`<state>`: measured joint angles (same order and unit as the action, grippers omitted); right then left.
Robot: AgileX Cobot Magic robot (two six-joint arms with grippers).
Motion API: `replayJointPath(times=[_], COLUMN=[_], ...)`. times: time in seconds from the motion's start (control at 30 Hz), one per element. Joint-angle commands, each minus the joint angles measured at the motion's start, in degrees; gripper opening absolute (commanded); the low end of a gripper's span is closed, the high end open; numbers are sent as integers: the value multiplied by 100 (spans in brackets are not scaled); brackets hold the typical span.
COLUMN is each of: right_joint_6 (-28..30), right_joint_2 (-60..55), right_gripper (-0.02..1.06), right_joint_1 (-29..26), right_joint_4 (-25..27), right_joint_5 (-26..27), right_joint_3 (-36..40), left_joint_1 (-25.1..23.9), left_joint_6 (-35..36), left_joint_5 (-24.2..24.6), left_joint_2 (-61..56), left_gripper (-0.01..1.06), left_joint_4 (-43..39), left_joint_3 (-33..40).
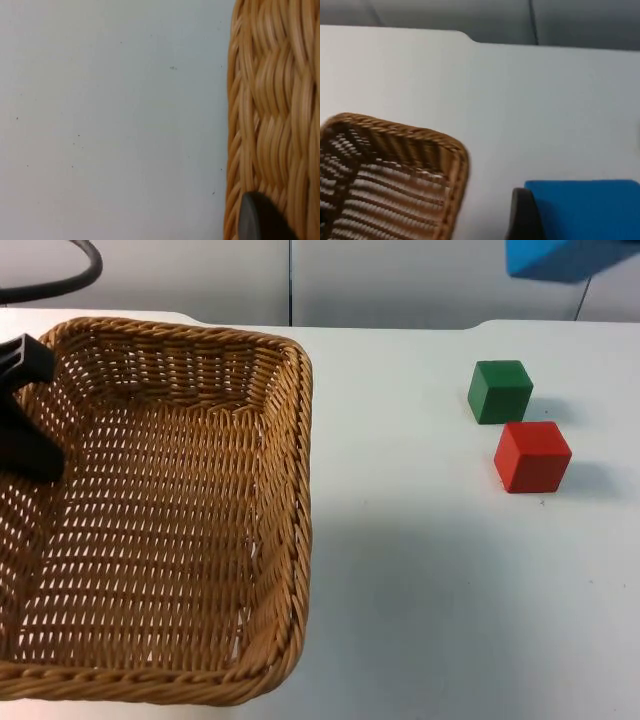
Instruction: Pick up the basket with the left hand and place the blue cube into the basket with the right hand.
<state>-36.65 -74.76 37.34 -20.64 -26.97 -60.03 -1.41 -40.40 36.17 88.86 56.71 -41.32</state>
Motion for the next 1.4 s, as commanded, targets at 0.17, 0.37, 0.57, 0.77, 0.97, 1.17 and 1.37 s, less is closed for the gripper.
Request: replayJointPath(times=[0.17,0.37,0.57,0.77,0.97,1.17,1.37], right_joint_6=[170,69,111,123,172,172,117], right_joint_2=[-368,-1283,-2366,-2999,-3508,-3674,-3876], right_gripper=[0,0,0,0,0,0,0], right_joint_1=[902,1205,1605,1829,1880,1867,1867], right_joint_4=[-113,-53,-53,-53,-53,-158,-368], right_joint_5=[129,515,526,471,441,526,530], right_joint_3=[-625,-961,-1485,-1821,-1945,-1945,-1945], left_joint_1=[-19,-19,-19,-19,-19,-19,-19], left_joint_6=[34,34,34,34,34,34,34], left_joint_5=[40,-70,-83,-85,-49,-51,-51], left_joint_2=[154,190,190,190,190,190,190], left_gripper=[0,0,0,0,0,0,0], left_joint_4=[120,160,160,176,174,201,306], left_joint_3=[7,7,7,7,7,7,7])
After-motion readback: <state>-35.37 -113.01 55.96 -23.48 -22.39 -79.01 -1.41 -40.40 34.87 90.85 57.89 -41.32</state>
